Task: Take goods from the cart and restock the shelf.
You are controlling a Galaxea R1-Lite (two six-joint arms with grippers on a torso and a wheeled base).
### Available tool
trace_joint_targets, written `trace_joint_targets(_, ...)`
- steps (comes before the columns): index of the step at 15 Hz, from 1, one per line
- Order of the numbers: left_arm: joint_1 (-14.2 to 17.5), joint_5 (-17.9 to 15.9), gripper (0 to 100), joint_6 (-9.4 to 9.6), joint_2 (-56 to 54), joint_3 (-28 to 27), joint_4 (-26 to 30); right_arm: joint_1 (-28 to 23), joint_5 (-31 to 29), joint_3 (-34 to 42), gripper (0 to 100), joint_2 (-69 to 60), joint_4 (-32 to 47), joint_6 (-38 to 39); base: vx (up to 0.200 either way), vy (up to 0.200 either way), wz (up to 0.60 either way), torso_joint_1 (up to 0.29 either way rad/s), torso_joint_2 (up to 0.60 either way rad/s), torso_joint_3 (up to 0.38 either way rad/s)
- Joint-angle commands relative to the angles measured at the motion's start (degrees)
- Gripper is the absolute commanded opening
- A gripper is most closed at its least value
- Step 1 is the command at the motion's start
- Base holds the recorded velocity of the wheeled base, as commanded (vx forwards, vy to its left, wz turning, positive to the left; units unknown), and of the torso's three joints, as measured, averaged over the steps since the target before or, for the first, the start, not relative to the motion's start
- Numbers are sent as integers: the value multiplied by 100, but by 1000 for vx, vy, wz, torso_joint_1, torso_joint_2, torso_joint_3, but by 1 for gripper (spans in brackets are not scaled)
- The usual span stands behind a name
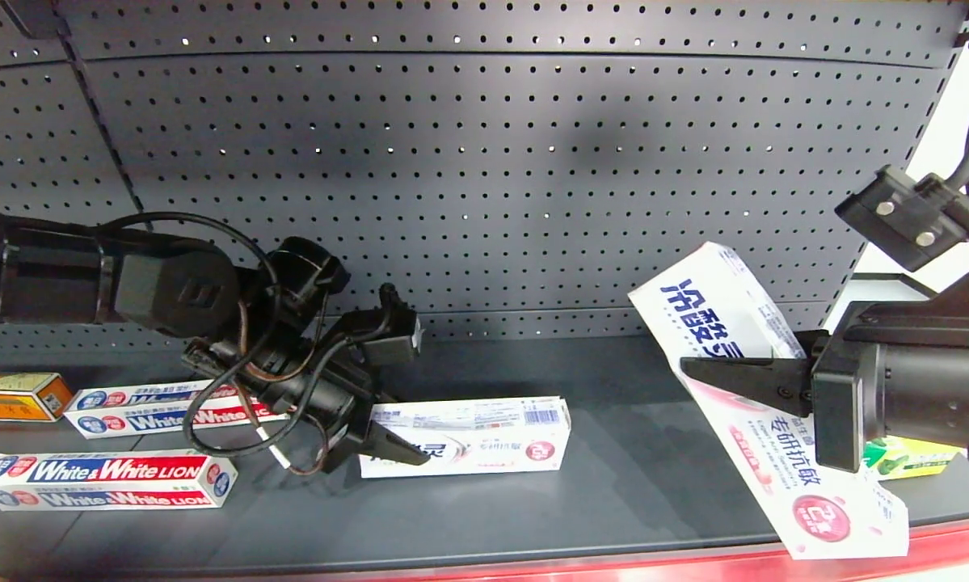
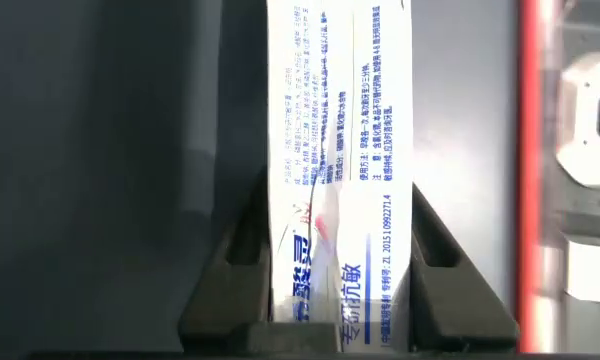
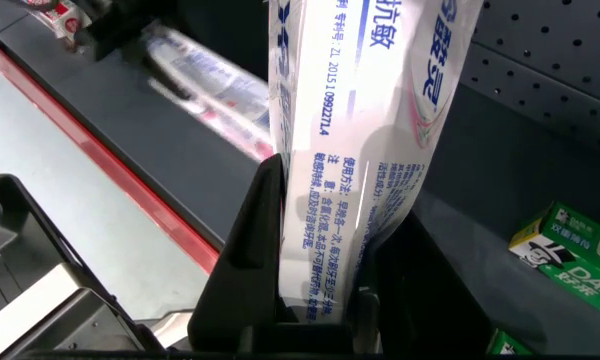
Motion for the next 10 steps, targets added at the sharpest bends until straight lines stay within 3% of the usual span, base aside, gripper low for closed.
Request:
trace_joint_targets(1,-90,8,0,5,-469,423,-2,4,1,-4,0,10,0,-1,0,0,0,0,0,0)
trace_joint_targets(6,-354,8,0,5,-812,871,-20,-5,1,4,0,19,0,-1,0,0,0,0,0,0)
trace_joint_targets(10,-372,35,0,5,-821,1020,-28,-40,1,13,0,10,0,-1,0,0,0,0,0,0)
